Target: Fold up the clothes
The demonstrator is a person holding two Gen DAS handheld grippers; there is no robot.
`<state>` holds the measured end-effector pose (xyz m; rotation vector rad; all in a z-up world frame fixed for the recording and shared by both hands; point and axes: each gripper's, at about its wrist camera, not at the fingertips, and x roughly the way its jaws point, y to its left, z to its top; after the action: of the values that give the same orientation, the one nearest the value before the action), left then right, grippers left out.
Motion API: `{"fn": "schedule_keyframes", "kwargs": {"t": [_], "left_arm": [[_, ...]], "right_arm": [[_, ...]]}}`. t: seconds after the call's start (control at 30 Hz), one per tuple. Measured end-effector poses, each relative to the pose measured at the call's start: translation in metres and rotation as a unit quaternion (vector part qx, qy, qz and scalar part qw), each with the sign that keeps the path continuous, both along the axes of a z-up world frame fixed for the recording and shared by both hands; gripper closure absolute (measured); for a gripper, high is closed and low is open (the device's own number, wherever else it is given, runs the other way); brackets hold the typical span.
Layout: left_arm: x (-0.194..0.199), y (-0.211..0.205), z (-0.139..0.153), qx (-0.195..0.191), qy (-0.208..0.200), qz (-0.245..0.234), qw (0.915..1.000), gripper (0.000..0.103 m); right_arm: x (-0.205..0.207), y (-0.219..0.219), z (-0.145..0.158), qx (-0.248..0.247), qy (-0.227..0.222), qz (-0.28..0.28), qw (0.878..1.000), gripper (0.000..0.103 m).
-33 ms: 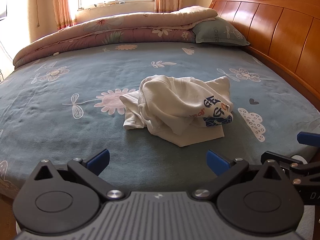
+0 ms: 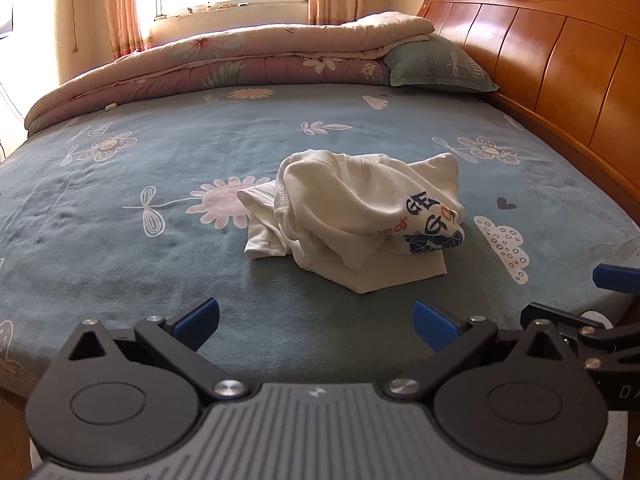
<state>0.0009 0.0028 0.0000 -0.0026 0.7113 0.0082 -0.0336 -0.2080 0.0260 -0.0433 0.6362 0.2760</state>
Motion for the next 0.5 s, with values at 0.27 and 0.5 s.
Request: {"fn": "schedule_keyframes", "kwargs": {"t": [0.27, 0.5], "left_arm": [[0.004, 0.010, -0.003, -0.020, -0.001, 0.013, 0.9997, 0.000], [0.003, 0.010, -0.004, -0.034, 0.000, 0.007, 0.9994, 0.000]], "right_arm": [[-0.001, -0.005, 0.004, 0.007, -0.007, -0.004, 1.000, 0.000], [0.000, -0.001, 0.002, 0.002, -0.006, 0.005, 1.000, 0.000]]}}
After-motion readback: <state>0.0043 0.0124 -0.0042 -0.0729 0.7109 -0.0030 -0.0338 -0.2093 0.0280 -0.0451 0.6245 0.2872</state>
